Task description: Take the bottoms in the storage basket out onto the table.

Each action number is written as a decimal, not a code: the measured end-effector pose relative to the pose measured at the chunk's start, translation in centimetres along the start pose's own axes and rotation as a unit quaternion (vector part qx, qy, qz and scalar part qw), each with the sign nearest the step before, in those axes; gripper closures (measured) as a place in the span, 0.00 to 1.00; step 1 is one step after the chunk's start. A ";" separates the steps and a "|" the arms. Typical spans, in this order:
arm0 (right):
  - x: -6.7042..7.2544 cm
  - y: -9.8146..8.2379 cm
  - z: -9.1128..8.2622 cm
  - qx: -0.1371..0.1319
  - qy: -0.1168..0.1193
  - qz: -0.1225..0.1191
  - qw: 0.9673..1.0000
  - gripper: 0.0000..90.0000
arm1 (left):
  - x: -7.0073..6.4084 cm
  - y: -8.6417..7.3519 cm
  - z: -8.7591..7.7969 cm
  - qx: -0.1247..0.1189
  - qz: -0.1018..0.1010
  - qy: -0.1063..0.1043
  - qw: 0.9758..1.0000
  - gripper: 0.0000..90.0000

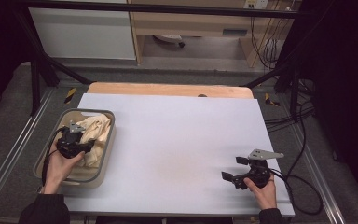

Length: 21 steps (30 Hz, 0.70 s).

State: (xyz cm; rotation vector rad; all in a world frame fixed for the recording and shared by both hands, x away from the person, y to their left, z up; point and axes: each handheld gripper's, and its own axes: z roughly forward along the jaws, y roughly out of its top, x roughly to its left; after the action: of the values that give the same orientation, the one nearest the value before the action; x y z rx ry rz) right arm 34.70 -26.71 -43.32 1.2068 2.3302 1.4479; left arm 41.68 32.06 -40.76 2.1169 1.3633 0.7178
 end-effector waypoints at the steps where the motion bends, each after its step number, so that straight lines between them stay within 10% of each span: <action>1: 0.0 0.0 0.0 0.000 0.000 0.000 1.000 0.01 | 0.0 0.0 0.0 0.000 0.000 0.000 1.000 0.65; 21: 0.0 0.0 0.0 0.000 0.000 0.001 1.000 0.01 | 0.3 0.0 -0.7 -0.014 -0.014 -0.004 1.000 0.70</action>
State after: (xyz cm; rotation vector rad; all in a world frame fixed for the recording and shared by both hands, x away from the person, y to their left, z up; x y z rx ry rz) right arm 34.71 -26.70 -43.32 1.2091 2.3291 1.4480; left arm 41.31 32.48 -40.19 2.0718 1.3688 0.7133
